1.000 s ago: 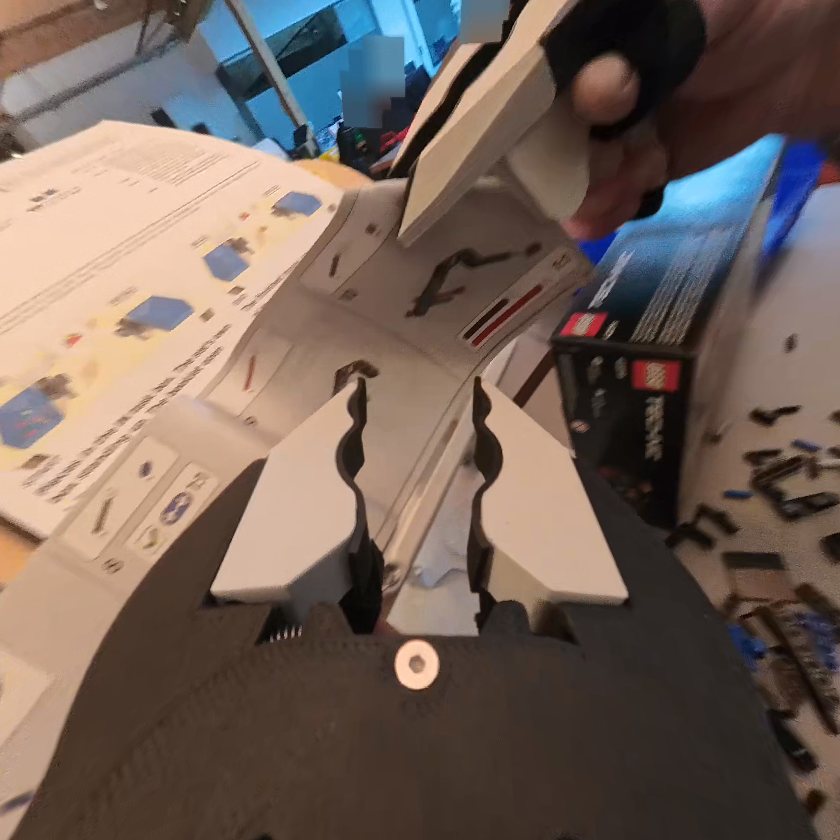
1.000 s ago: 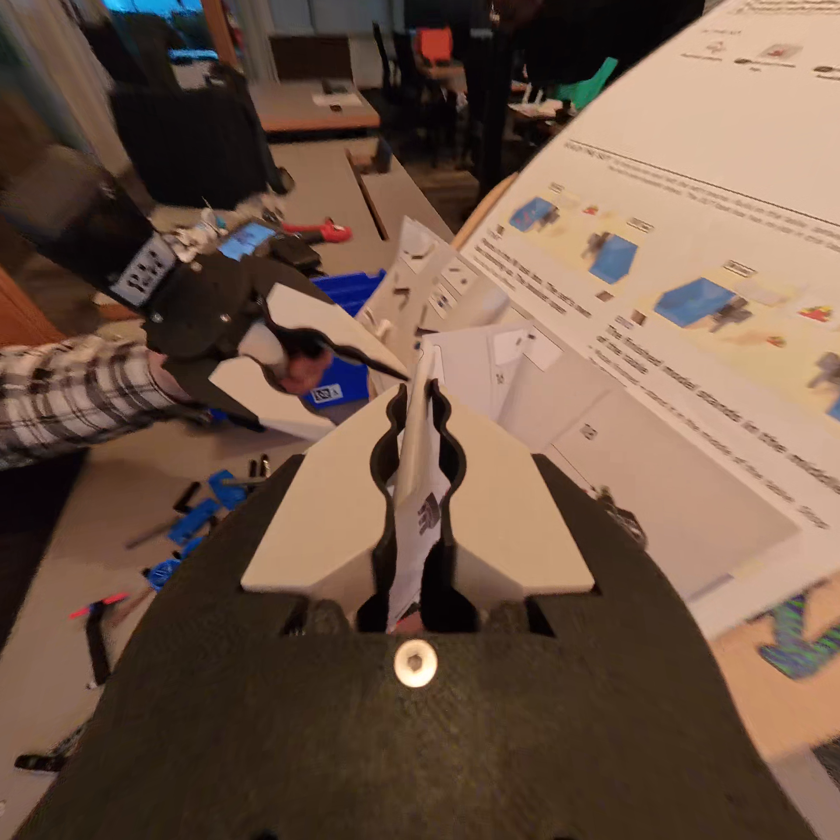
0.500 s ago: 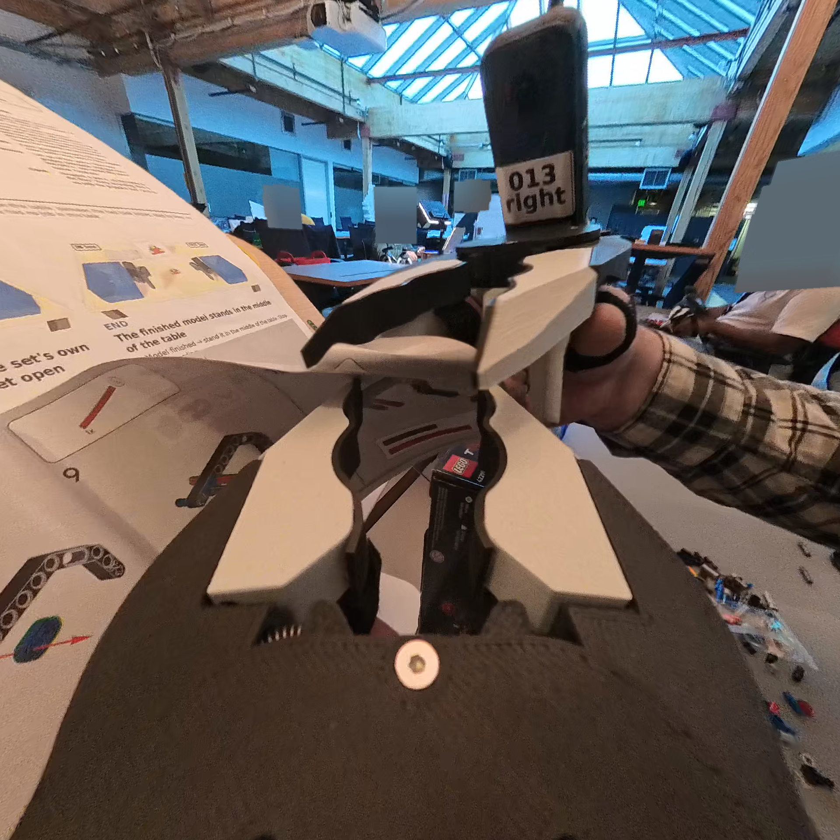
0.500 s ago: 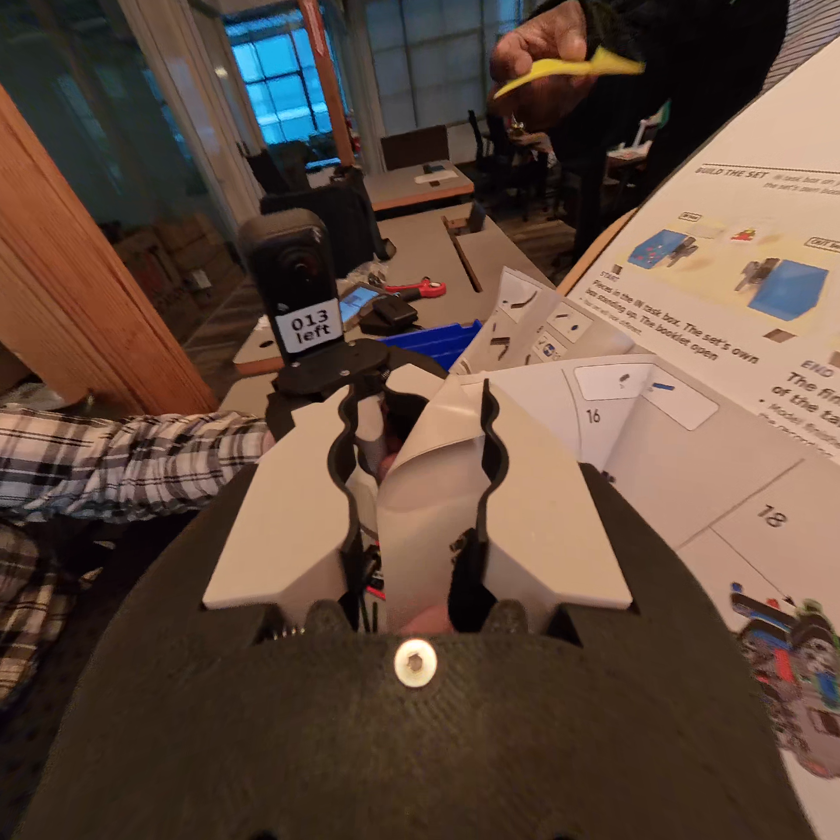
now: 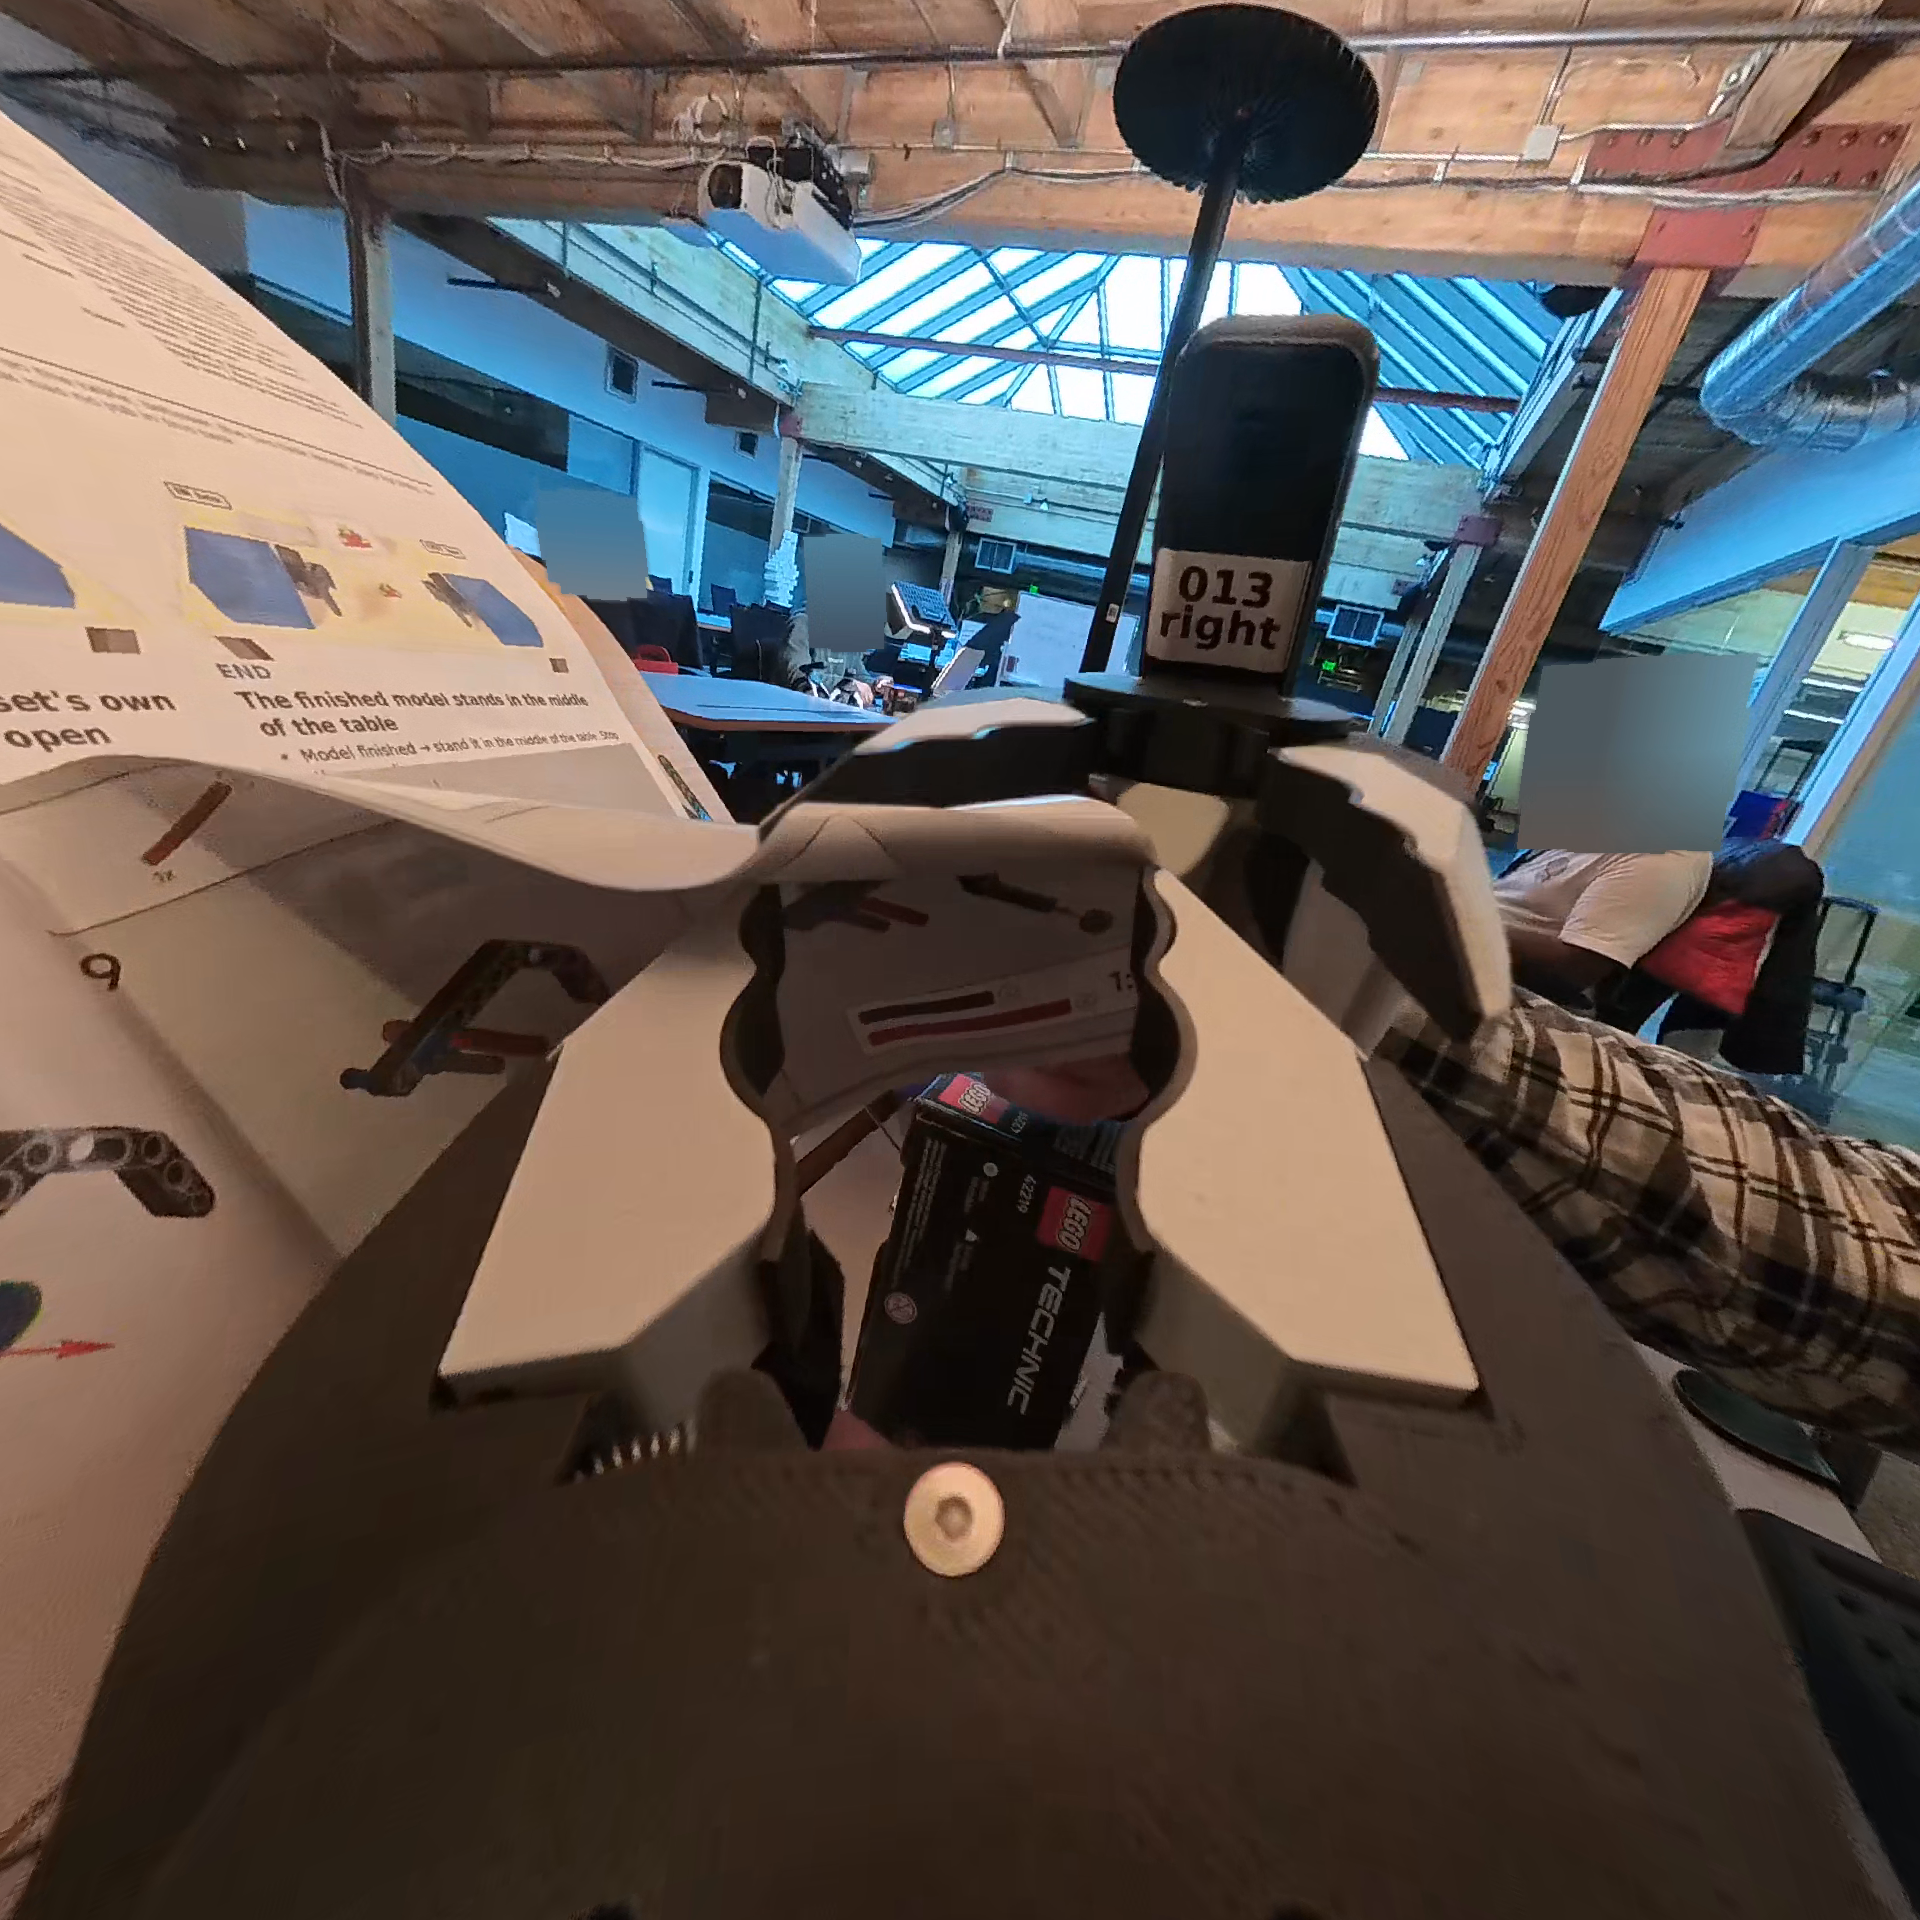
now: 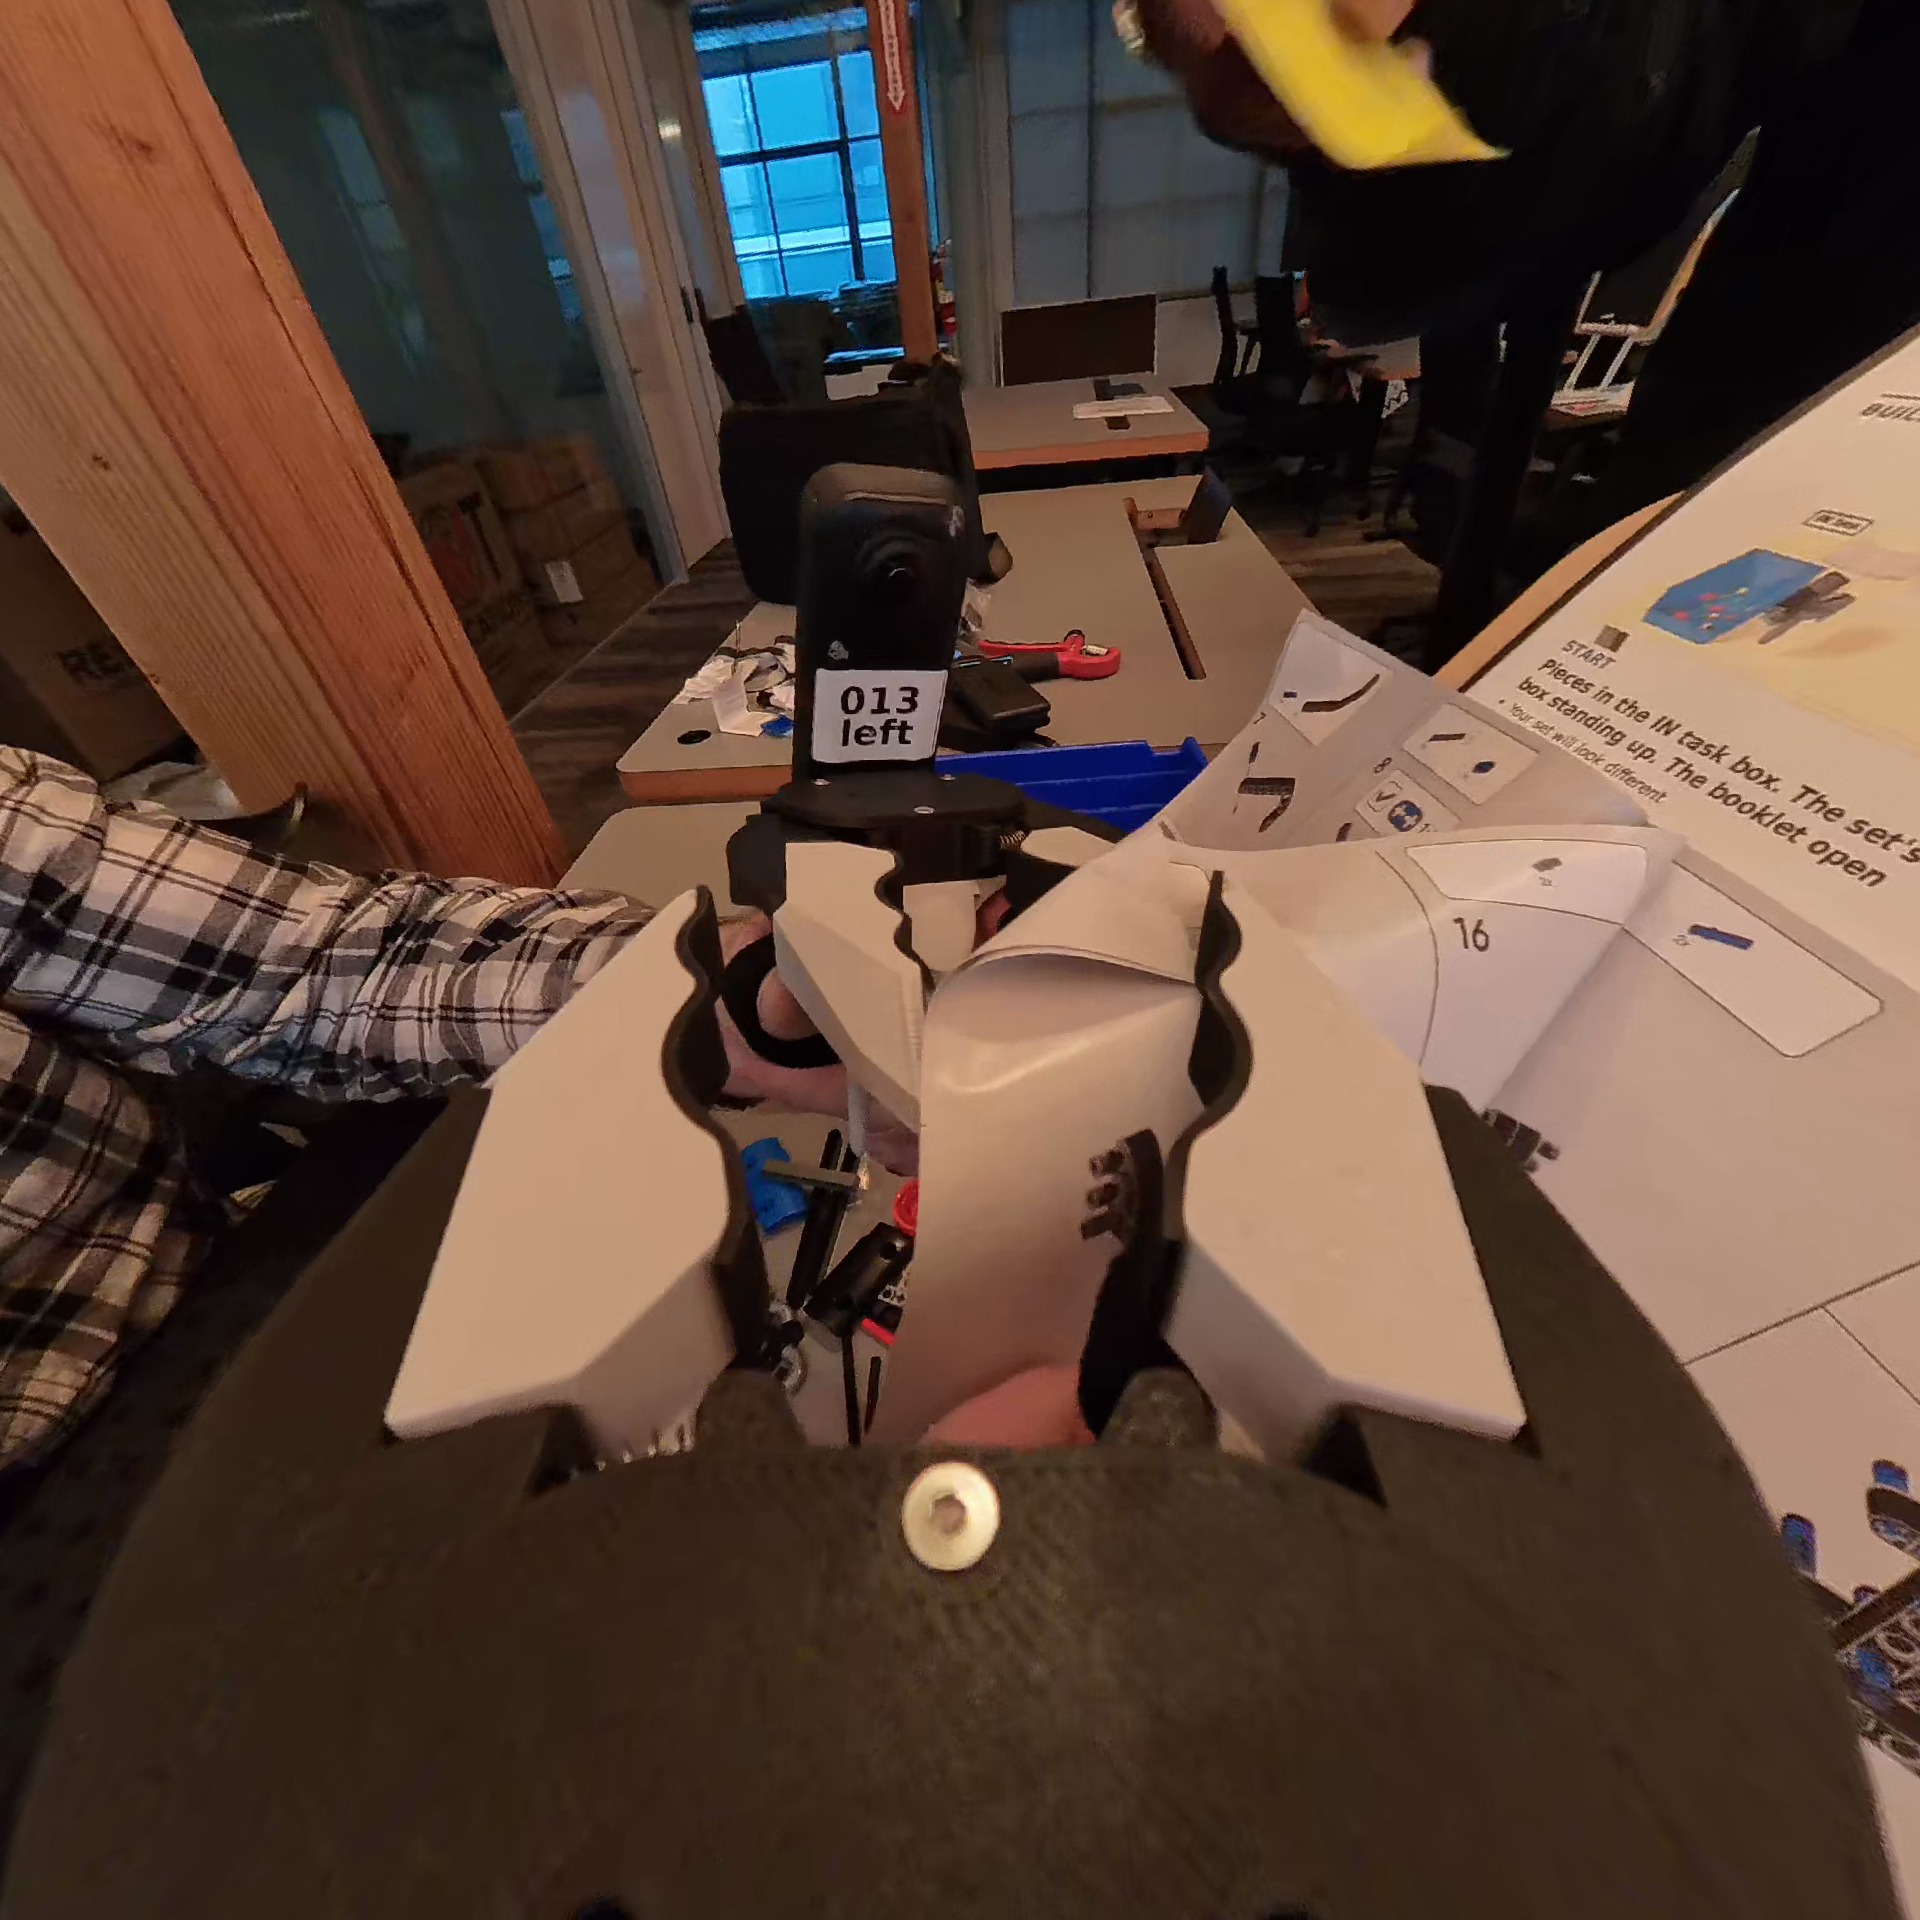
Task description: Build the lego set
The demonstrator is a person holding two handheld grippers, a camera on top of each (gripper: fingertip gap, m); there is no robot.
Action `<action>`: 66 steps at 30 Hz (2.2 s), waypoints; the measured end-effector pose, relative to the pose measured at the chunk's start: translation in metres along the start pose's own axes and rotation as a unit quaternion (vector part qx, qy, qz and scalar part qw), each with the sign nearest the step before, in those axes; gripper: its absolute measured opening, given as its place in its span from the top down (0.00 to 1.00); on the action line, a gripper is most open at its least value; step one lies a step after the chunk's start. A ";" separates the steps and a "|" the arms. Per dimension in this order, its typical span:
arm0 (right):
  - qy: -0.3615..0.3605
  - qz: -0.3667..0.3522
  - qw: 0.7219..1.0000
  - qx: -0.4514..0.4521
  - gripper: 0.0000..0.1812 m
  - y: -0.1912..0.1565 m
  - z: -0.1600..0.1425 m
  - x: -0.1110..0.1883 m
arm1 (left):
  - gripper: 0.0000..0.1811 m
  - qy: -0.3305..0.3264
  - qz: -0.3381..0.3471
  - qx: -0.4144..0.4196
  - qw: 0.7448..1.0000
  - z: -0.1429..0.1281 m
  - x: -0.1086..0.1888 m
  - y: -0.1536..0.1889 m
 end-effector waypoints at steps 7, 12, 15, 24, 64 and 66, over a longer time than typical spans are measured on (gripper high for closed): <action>-0.004 -0.009 1.000 0.010 0.48 -0.003 -0.003 -0.002 | 0.75 0.012 0.024 0.008 1.000 0.002 0.009 -0.003; -0.010 -0.017 1.000 0.011 0.48 -0.002 -0.004 -0.001 | 0.86 0.020 0.022 0.020 0.999 0.002 0.010 -0.008; -0.010 -0.019 1.000 0.010 0.48 -0.001 -0.004 0.001 | 0.92 0.023 0.023 0.020 0.999 0.001 0.011 -0.009; -0.015 -0.019 1.000 0.008 0.48 0.000 -0.005 0.003 | 0.73 0.032 -0.013 0.033 0.999 -0.001 0.013 -0.004; -0.285 -0.275 0.805 0.441 0.92 -0.011 0.003 -0.002 | 1.00 0.045 0.000 0.036 0.998 0.006 0.016 -0.012; -0.295 -0.271 0.802 0.443 0.94 -0.011 0.002 -0.001 | 1.00 0.038 0.001 0.030 0.999 0.005 0.016 -0.012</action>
Point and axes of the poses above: each gripper's, where its closed fingertips meet, x back along the fingers, z out of its top, y = z × x across the jaws, the point moved 6 cm from there along x, back along the fingers, and after that the axes turned 7 degrees about z, right-handed, at the moved point
